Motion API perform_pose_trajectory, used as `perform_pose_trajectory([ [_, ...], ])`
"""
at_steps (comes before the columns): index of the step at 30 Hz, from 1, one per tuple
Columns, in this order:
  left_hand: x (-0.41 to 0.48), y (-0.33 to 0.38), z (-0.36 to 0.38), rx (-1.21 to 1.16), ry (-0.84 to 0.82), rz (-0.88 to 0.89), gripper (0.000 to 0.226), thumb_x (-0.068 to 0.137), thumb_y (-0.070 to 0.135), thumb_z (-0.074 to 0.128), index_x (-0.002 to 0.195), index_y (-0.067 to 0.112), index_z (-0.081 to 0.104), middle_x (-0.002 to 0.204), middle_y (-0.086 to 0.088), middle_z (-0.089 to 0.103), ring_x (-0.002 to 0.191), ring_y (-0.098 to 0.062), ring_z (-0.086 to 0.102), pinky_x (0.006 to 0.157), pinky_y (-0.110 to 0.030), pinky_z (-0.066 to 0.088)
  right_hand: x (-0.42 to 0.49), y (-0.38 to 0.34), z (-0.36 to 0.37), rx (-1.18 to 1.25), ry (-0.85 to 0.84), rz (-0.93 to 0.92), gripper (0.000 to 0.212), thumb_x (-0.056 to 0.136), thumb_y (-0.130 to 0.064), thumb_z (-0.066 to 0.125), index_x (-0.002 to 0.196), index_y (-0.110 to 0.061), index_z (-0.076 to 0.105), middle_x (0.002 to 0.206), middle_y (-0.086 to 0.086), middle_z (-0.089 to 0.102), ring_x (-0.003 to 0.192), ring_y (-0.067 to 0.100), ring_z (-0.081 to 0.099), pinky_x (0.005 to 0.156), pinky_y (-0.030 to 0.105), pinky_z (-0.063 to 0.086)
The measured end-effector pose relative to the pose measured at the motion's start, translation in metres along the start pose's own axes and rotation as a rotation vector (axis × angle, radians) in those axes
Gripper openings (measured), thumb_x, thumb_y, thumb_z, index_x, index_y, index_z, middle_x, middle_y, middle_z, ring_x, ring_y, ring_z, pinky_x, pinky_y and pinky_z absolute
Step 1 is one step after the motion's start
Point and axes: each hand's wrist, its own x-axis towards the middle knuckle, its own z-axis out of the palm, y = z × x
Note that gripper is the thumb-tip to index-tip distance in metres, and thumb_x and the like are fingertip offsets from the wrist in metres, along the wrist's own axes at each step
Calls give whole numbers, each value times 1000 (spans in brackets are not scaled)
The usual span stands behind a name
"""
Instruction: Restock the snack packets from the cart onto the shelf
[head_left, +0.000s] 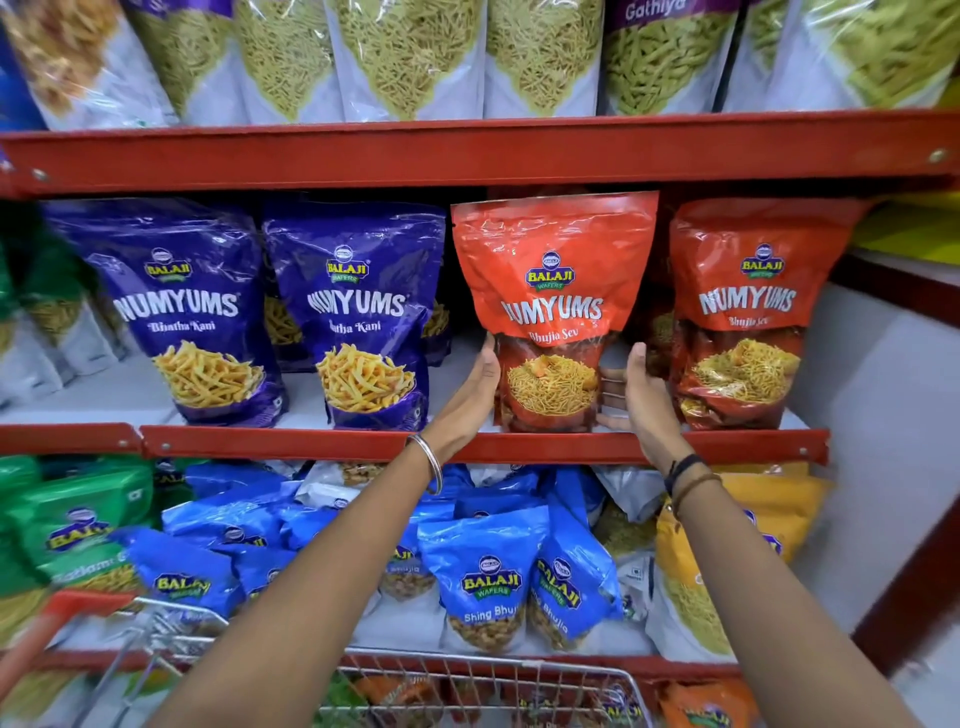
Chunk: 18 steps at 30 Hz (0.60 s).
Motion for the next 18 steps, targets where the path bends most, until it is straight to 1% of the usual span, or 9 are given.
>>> perform_pose_trajectory([
  [3,-6,0,0,0,-10,14,71,74,65,3,140,41,-8,157,8,-2,144,-19,7,117,-49,16,-2,1,2,10,3,-11,91,82,-71,29,124,8,44,113,34,58,110,48,54,71,37,60],
  [6,-9,1,0,-9,-4,21,79,68,72,4,140,43,-9,157,8,-3,144,-18,7,117,-48,14,-7,0,4,-20,-2,-32,93,82,-70,29,122,14,37,132,42,37,117,54,43,71,36,59],
  [7,-10,1,1,-10,-6,24,83,65,76,5,140,44,-9,158,8,-3,144,-17,8,116,-47,15,-6,1,5,-24,-3,-46,90,84,-68,30,122,14,38,132,41,38,117,53,45,72,36,58],
  [10,-16,1,2,-5,-22,14,90,60,81,8,140,44,-9,158,7,0,143,-18,13,114,-43,18,-21,-3,10,-74,12,-64,78,89,-59,30,123,10,42,132,36,45,116,45,51,94,48,52],
  [12,-21,-1,2,68,-4,28,90,62,81,9,141,42,-7,158,9,4,141,-19,19,107,-38,25,-34,5,14,-198,31,-143,70,88,-61,33,115,1,54,123,33,55,110,42,56,98,56,46],
  [13,-23,-5,3,112,15,44,86,66,78,10,142,40,-4,157,8,8,141,-19,22,105,-37,29,-38,12,13,-263,31,-211,61,89,-59,36,109,-7,60,117,25,63,107,35,59,97,52,47],
  [15,-32,-6,0,145,92,114,70,82,65,19,144,35,6,156,5,18,140,-17,25,113,-40,28,-58,20,11,-336,101,-315,41,94,-43,41,110,-11,62,114,12,65,104,23,58,93,35,43],
  [17,-40,1,-10,161,205,251,57,91,49,31,143,30,17,154,5,26,141,-11,24,117,-43,24,-93,42,2,-322,190,-391,40,94,-38,43,116,-9,59,115,8,63,107,22,55,91,32,40],
  [18,-46,10,-18,202,283,332,54,92,46,34,142,29,20,153,6,27,141,-8,23,117,-42,24,-119,55,-5,-329,228,-361,46,92,-44,42,115,-9,59,111,8,62,104,22,55,89,33,40],
])
